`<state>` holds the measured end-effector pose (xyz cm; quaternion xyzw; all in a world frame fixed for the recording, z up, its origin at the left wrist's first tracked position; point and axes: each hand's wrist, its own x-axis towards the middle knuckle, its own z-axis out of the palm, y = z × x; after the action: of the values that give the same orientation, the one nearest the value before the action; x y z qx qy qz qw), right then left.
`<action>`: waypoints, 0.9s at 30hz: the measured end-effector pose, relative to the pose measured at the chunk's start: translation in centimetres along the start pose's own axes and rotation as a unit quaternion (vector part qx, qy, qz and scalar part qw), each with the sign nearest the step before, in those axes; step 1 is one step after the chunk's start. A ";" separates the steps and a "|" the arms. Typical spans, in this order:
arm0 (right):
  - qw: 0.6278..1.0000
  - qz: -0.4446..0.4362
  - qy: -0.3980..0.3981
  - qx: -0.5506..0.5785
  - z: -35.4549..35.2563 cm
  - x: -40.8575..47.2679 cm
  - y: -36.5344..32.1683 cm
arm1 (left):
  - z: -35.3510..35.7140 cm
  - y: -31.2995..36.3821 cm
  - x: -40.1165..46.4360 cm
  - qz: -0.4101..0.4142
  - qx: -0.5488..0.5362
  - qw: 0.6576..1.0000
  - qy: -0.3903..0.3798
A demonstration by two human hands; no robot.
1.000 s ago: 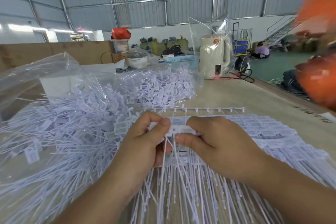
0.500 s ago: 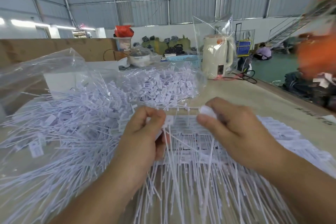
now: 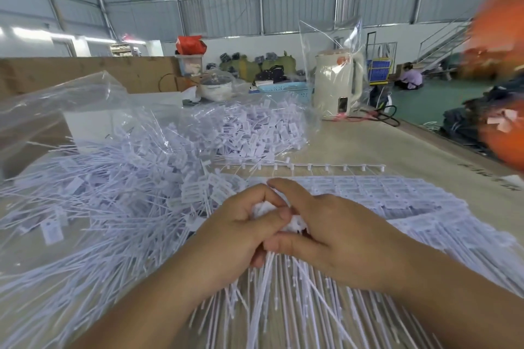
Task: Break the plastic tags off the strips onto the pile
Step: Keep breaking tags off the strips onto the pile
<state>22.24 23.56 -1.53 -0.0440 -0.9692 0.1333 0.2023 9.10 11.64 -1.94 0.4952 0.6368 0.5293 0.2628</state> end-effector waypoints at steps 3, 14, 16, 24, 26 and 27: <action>0.999 0.038 -0.008 0.030 -0.9 0.0 0.6 | -0.6 0.0 0.1 0.000 0.006 0.999 0.043; 0.997 0.054 0.008 0.046 -1.0 0.0 0.9 | -0.4 -0.1 0.0 -0.011 -0.011 0.998 0.056; 0.996 0.066 0.055 0.038 -0.9 0.1 0.4 | -0.1 0.1 0.1 -0.008 -0.055 0.995 0.079; 0.938 0.132 0.310 0.083 -1.7 0.5 0.1 | 0.2 0.9 -0.2 -0.045 -0.301 0.946 0.108; 0.945 0.118 0.277 0.127 -1.9 -0.1 0.5 | 0.3 0.9 -0.2 -0.029 -0.248 0.962 0.110; 0.956 0.097 0.227 0.160 -1.6 -0.3 0.4 | 0.5 0.8 -0.2 -0.017 -0.202 0.973 0.113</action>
<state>23.18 24.31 -0.30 -0.1342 -0.8548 0.2926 0.4071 9.83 11.65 -1.38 0.3579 0.5504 0.6949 0.2934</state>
